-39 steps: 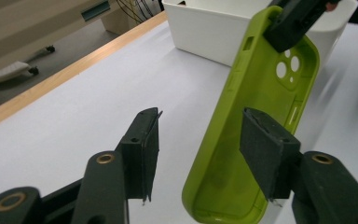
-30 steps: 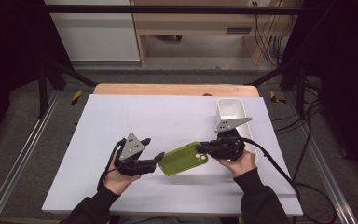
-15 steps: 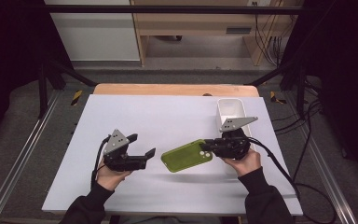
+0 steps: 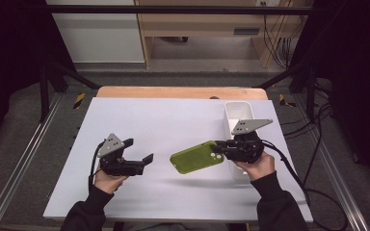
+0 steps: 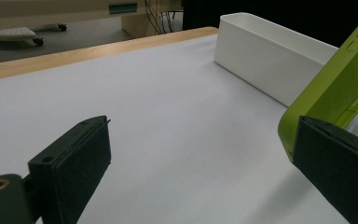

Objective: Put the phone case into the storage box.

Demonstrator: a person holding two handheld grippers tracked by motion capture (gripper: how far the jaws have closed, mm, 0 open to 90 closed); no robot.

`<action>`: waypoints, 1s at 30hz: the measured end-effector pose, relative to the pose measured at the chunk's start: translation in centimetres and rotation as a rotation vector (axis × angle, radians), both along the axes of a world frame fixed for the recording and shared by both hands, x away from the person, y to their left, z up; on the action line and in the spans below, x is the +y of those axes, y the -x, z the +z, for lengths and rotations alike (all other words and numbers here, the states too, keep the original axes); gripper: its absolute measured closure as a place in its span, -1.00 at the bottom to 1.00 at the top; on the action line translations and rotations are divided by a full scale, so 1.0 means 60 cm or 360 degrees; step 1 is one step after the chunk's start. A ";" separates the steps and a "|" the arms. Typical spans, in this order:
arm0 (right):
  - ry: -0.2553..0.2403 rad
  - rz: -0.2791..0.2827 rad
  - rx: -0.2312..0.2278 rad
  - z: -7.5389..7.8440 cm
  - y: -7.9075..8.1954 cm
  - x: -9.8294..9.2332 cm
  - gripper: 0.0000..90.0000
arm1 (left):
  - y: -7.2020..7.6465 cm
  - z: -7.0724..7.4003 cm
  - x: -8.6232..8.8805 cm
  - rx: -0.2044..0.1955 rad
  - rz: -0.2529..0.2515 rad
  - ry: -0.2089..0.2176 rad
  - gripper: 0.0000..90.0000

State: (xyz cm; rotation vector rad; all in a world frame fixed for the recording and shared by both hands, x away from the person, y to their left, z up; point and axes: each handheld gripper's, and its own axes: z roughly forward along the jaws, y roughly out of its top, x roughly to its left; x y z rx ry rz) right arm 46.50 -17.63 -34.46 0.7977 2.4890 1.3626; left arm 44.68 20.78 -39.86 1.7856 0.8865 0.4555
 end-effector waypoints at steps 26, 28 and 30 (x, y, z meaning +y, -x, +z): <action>0.0169 -0.0043 -0.0164 0.053 0.012 -0.009 0.76 | 0.001 -0.034 0.048 -0.0125 0.0116 0.0076 -0.93; 0.0187 -0.0046 -0.0180 0.059 0.013 -0.008 0.76 | 0.001 -0.037 0.052 -0.0132 0.0117 0.0072 -0.93; 0.0200 -0.0046 -0.0196 0.063 0.013 -0.007 0.76 | 0.001 -0.039 0.054 -0.0136 0.0124 0.0077 -0.93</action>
